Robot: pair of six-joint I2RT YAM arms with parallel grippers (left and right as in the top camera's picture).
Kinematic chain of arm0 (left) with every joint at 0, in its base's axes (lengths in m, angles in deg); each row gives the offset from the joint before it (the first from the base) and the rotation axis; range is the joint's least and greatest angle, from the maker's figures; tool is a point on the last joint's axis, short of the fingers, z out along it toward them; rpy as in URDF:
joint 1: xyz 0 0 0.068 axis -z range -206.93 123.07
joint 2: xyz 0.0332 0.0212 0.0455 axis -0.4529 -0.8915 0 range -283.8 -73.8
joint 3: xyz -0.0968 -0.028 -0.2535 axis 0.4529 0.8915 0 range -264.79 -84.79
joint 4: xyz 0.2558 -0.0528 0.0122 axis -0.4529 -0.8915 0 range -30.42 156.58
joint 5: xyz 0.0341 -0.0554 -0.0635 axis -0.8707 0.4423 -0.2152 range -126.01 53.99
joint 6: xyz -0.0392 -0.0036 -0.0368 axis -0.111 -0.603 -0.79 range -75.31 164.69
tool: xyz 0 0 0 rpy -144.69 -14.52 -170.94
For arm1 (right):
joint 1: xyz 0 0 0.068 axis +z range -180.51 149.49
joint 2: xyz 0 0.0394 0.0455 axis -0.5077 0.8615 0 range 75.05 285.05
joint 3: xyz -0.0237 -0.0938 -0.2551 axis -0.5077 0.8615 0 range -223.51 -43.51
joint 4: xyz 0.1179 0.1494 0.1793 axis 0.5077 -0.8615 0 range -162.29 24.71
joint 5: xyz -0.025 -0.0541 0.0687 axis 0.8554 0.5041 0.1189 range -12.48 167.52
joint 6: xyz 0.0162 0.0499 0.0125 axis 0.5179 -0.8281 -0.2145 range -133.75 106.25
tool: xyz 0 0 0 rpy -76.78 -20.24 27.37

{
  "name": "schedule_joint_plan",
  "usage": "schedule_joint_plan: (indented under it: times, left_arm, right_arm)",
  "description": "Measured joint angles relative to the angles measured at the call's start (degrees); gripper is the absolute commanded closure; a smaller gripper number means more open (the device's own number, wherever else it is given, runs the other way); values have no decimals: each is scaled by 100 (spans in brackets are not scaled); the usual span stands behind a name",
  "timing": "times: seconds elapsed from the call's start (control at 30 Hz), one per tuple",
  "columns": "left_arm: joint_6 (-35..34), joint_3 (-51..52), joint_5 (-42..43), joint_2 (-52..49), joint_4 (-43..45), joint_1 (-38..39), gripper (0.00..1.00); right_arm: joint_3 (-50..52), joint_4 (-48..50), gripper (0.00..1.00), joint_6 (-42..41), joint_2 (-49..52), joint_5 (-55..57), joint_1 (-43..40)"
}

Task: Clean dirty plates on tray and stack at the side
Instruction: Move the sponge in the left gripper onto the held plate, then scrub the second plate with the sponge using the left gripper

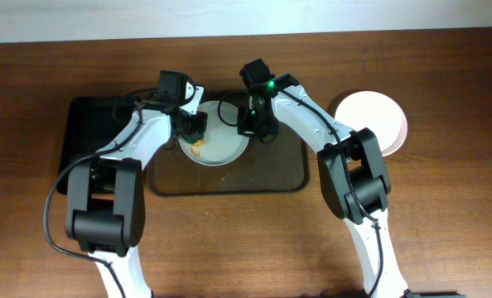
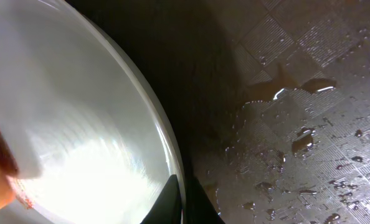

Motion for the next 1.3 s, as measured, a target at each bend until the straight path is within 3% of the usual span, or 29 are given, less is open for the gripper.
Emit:
schedule_joint_plan:
  times: [0.2, 0.47, 0.57, 0.67, 0.73, 0.83, 1.0, 1.13, 1.3]
  left_arm:
    - [205, -2, -37, -304, 501, 55, 99]
    - [114, -96, -1169, -728, 2065, 393, 99]
    - [111, -131, -1449, -726, 1832, 446, 99]
    - [22, -313, -1488, -592, 675, 433, 100]
    - [-55, -404, -1045, -468, -236, 374, 100]
    - [55, -487, -387, -402, -935, 297, 100]
    - [951, -817, 415, -507, -2166, 293, 99]
    - [1613, -835, 487, -535, -1915, 275, 99]
    - [935, -798, -669, -658, -236, 310, 99]
  right_arm:
    - [0, 4, 96, 2, 0, 0, 0]
    - [0, 48, 96, -92, 0, -17, 2]
    - [0, 52, 96, -103, 0, -22, 2]
    - [0, 15, 96, -83, 0, -37, 17]
    - [0, 13, 96, -63, 0, -39, 24]
    - [0, 15, 96, -61, 0, -37, 26]
    - [0, 15, 96, -59, 0, -39, 26]
    - [0, 15, 96, -63, 0, -39, 26]
    - [0, 17, 96, -61, 0, -37, 26]
